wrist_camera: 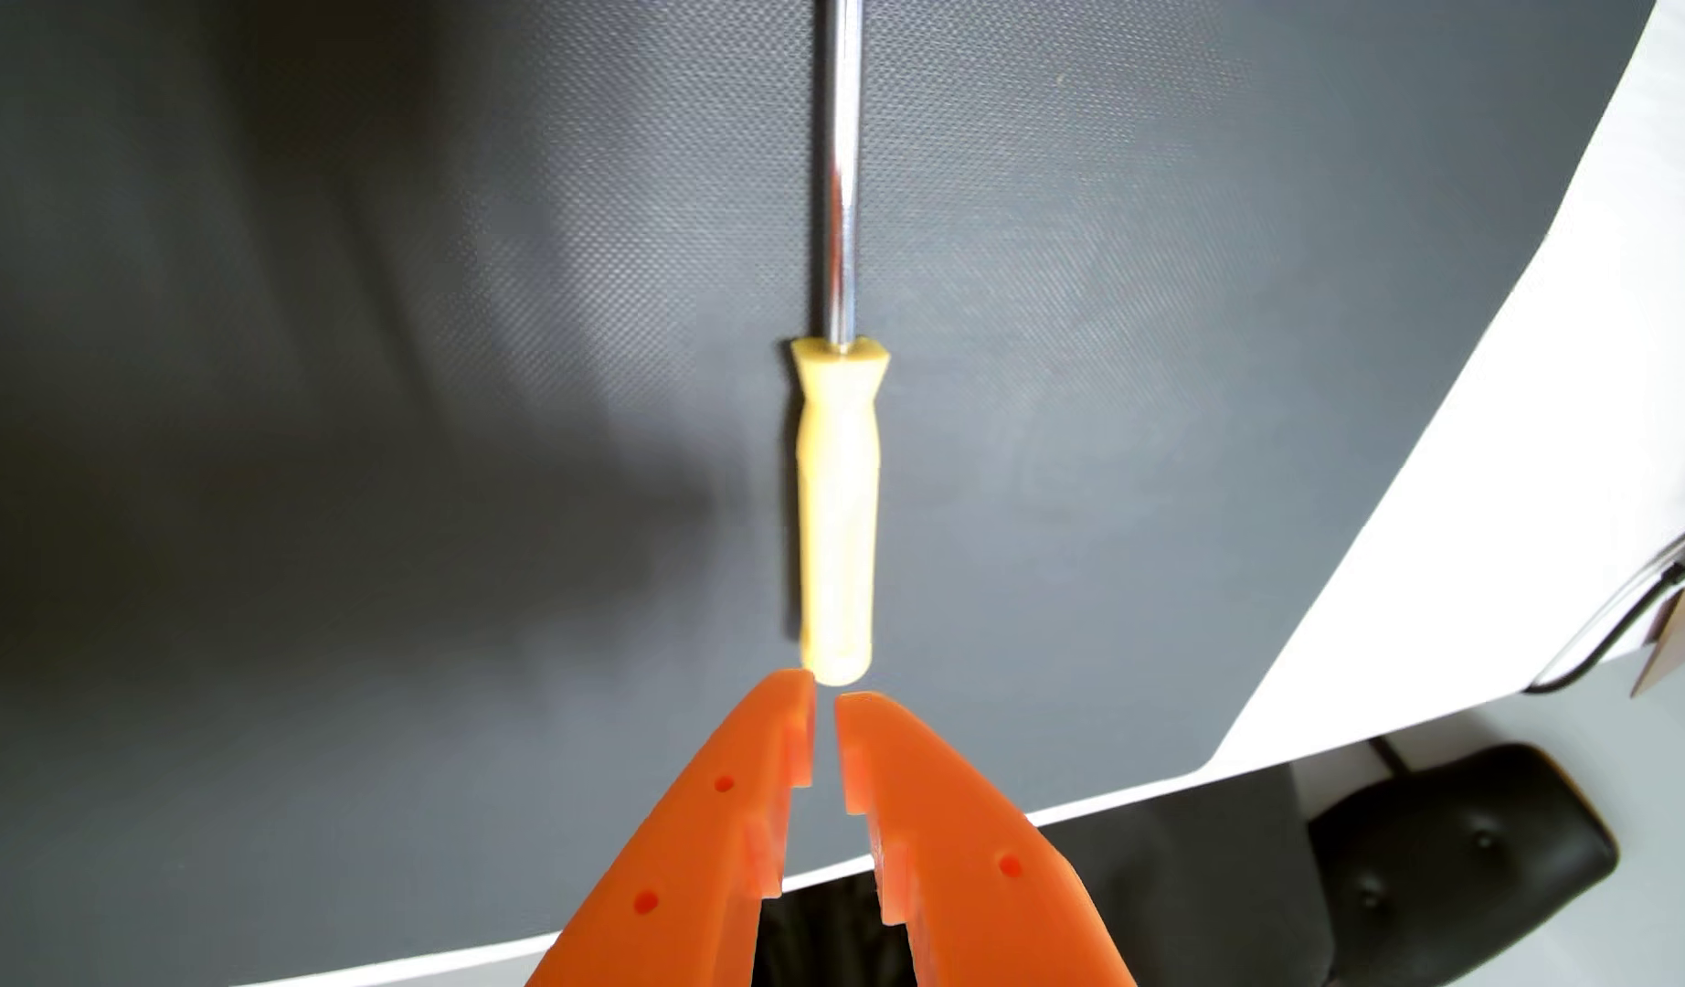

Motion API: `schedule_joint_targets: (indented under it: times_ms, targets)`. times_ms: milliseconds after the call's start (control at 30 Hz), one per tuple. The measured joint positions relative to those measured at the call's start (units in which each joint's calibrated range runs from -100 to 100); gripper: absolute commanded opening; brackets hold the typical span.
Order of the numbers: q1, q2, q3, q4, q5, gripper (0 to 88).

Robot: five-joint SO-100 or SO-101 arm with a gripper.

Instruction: Grab the yellow screwdriver

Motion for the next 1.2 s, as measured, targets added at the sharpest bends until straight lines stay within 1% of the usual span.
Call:
schedule_joint_targets:
  times_ms: [333,633,900,1200]
  targets:
    - [0.1,9.3,-5.4,-0.1,0.3,1.4]
    - [1.9,12.5,-6.6,0.0,-0.6,1.4]
    - [1.9,17.5,-10.9,0.0,-0.9,1.5]
    - [1.9,18.6,-11.1,-0.2,-1.1,1.7]
